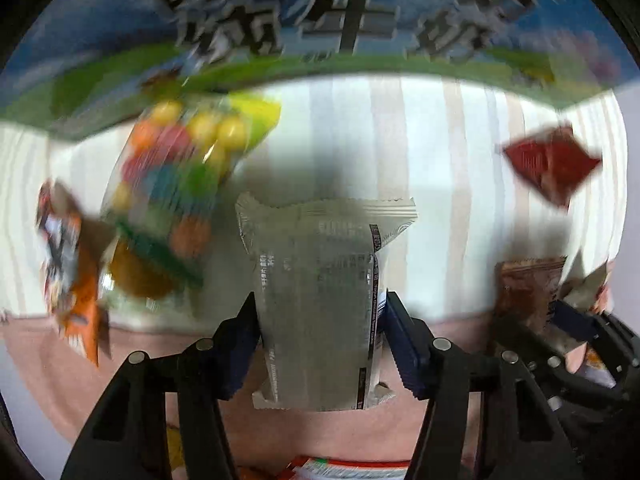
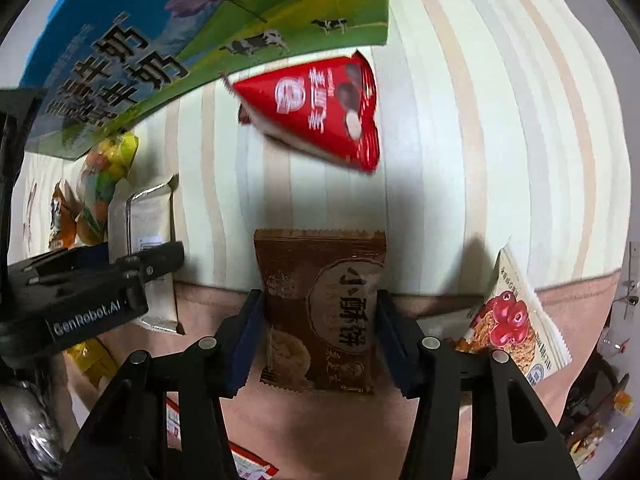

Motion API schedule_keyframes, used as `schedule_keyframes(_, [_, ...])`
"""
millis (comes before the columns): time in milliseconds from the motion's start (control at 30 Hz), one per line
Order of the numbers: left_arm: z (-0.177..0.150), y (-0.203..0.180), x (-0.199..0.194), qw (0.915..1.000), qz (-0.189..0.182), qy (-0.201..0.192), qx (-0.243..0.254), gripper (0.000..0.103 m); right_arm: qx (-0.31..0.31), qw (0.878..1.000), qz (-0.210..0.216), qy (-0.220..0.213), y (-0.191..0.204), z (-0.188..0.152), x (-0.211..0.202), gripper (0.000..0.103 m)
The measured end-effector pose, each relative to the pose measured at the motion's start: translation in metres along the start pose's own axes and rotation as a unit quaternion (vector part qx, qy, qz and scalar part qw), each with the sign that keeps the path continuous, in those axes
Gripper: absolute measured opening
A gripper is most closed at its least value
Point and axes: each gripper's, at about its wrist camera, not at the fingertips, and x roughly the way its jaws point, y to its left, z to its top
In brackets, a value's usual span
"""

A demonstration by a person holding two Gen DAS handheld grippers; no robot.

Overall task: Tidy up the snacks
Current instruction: 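Lift both packets into the cardboard box and release them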

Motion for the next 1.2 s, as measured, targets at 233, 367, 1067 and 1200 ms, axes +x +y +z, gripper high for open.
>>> schedule_keyframes(233, [-0.054, 0.007, 0.009, 0.9995, 0.03, 0.002, 0.01, 0.057, 0.01, 0.999, 0.031, 0.027, -0.004, -0.036, 0.006, 0.057])
schedule_keyframes(367, [-0.059, 0.012, 0.014, 0.9994, 0.034, -0.001, 0.007, 0.058, 0.031, 0.998, 0.042, 0.034, -0.012, -0.043, 0.007, 0.065])
schedule_keyframes(1067, [-0.083, -0.044, -0.038, 0.9977, -0.007, -0.067, -0.001, 0.056, 0.038, 0.998, 0.048, -0.025, 0.015, -0.048, -0.045, 0.061])
schedule_keyframes(1200, [-0.069, -0.04, -0.105, 0.9913, -0.042, -0.125, -0.006, 0.056, 0.028, 0.994, 0.084, -0.068, 0.025, -0.024, -0.098, 0.061])
